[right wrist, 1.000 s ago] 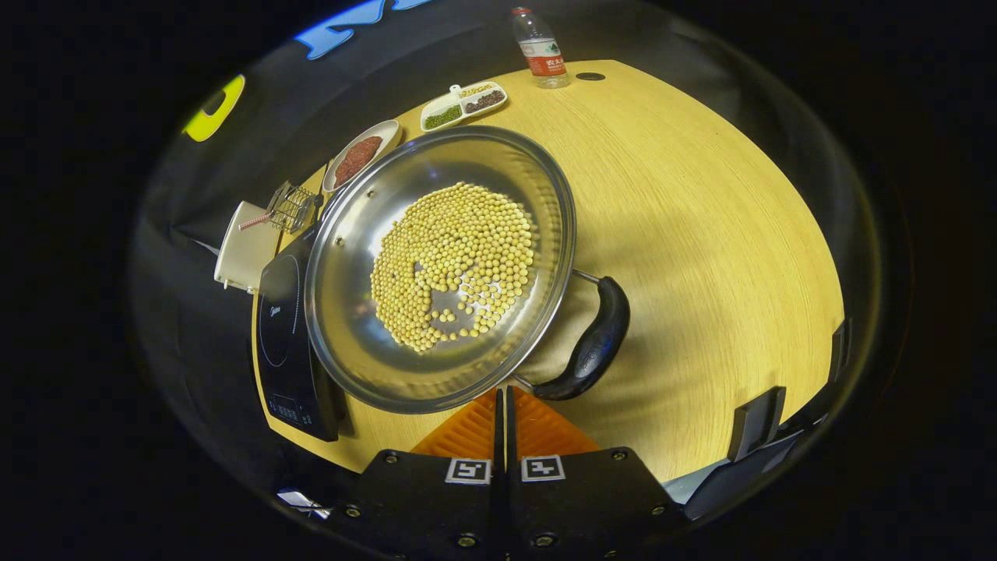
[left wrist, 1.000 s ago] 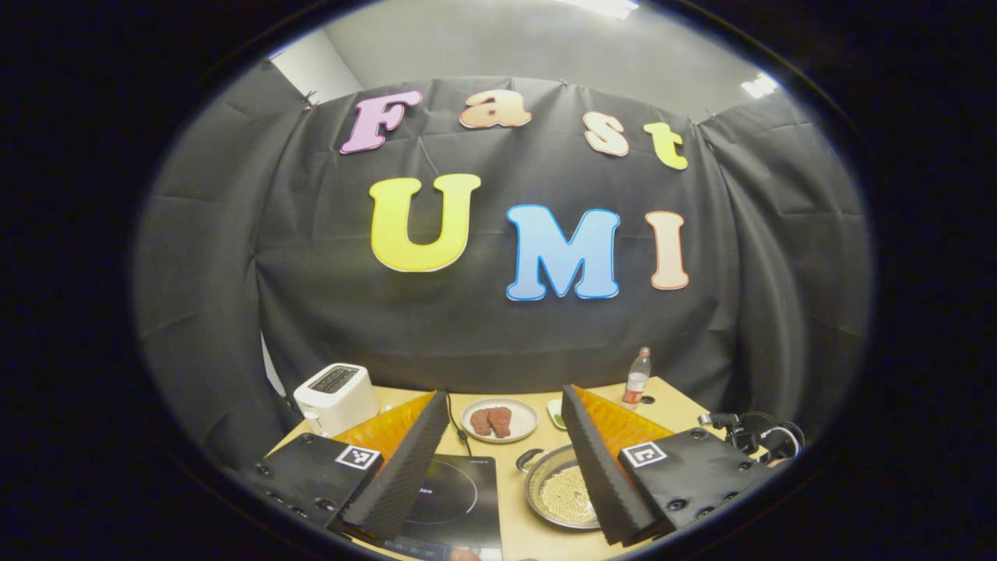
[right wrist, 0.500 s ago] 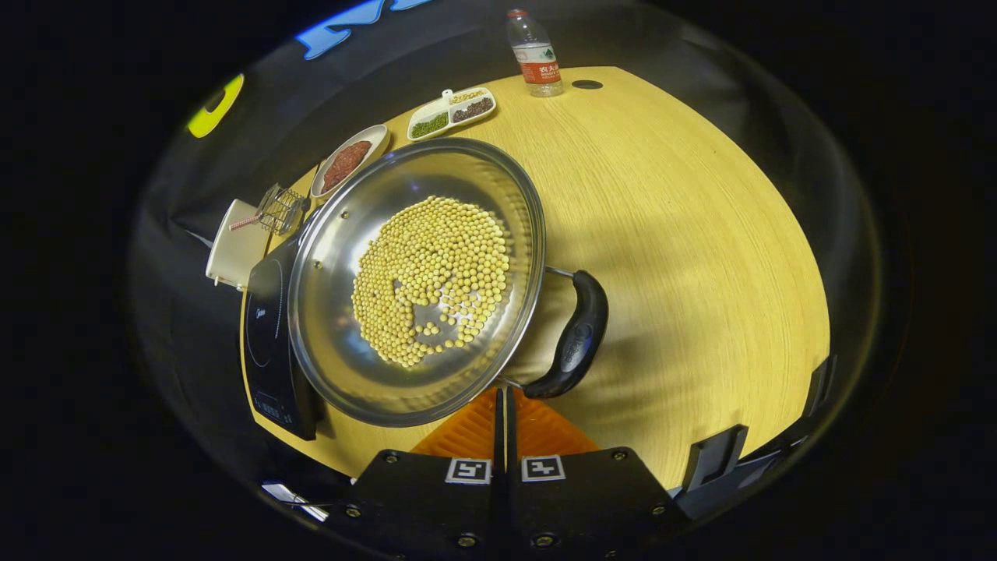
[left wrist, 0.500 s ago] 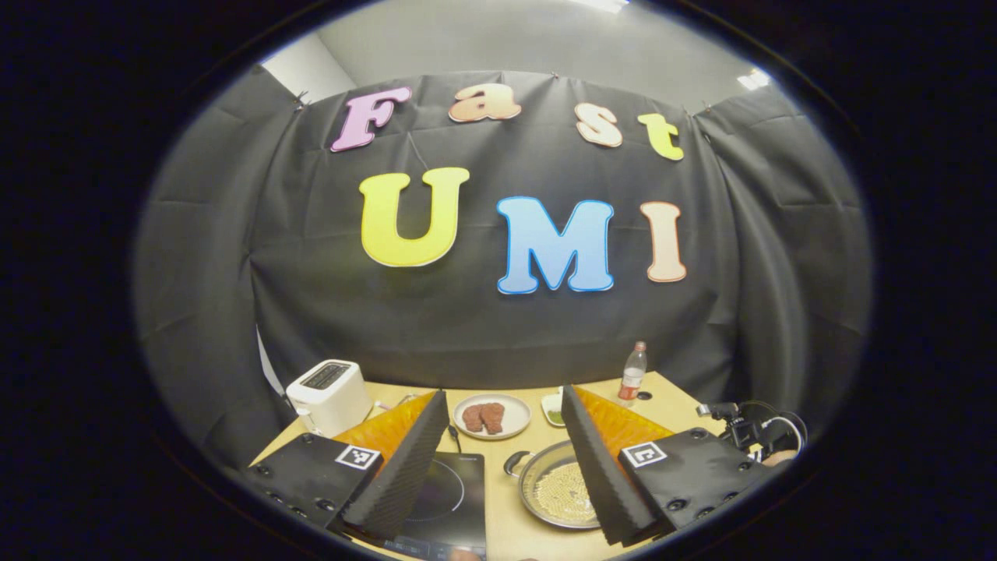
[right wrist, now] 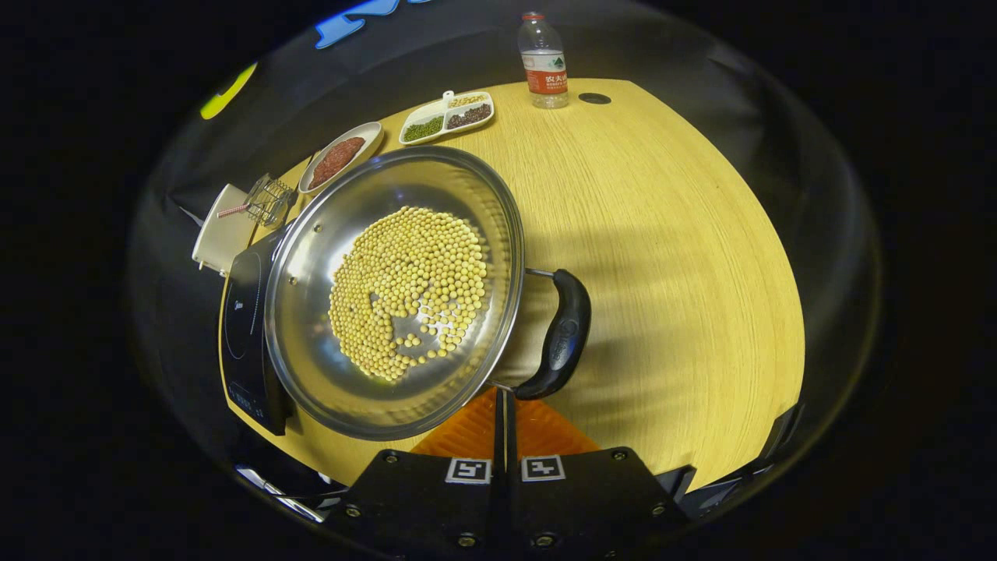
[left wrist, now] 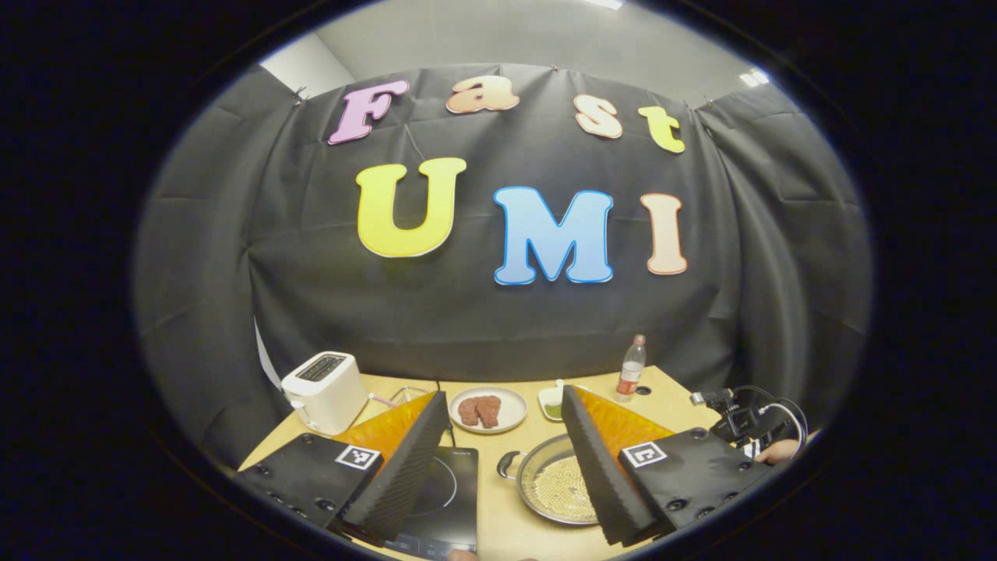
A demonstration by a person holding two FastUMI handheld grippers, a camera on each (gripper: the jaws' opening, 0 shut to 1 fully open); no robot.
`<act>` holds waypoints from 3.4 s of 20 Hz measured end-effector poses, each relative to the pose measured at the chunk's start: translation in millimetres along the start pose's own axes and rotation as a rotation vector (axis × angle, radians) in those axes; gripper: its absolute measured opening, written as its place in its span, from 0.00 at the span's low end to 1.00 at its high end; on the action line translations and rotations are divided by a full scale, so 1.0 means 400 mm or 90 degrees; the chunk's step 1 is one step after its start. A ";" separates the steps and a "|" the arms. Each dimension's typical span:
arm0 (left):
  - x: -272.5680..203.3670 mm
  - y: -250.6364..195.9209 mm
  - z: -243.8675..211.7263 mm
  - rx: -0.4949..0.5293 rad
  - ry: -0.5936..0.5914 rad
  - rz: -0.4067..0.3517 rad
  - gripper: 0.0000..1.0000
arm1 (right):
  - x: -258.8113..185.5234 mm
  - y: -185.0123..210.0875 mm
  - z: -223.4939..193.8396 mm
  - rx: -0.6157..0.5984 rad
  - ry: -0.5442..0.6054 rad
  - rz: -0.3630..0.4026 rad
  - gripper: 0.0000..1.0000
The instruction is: First push the handle of the pot to place it horizontally, then grasp the pot with both hands and set it on the induction cooktop.
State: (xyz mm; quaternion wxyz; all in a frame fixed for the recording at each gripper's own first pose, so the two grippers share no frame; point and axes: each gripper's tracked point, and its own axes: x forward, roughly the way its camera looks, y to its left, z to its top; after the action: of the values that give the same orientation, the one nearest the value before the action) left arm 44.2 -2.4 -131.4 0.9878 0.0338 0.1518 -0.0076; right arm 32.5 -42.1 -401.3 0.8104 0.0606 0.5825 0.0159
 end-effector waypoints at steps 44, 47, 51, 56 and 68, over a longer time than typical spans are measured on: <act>0.333 -0.034 -0.553 -0.012 0.329 -0.074 0.99 | -0.120 -0.063 0.208 -0.028 -0.289 -0.048 1.00; 0.365 -0.035 -0.602 -0.012 0.357 -0.077 0.99 | -0.082 -0.067 0.229 -0.024 -0.278 -0.052 1.00; 0.405 -0.023 -0.653 -0.004 0.376 -0.064 0.98 | -0.022 -0.073 0.247 -0.019 -0.258 -0.061 1.00; 0.438 -0.025 -0.710 -0.005 0.399 -0.059 0.96 | 0.041 -0.073 0.249 -0.008 -0.239 -0.066 1.00; 0.468 -0.043 -0.747 0.029 0.393 -0.053 0.73 | 0.139 -0.064 0.245 0.033 -0.220 -0.079 0.78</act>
State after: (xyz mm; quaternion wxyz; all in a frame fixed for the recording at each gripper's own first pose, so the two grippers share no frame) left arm 133.0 0.1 -473.0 0.8928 0.0506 0.4457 -0.0409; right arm 141.9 -70.0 -426.0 0.8960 0.0470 0.4375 -0.0600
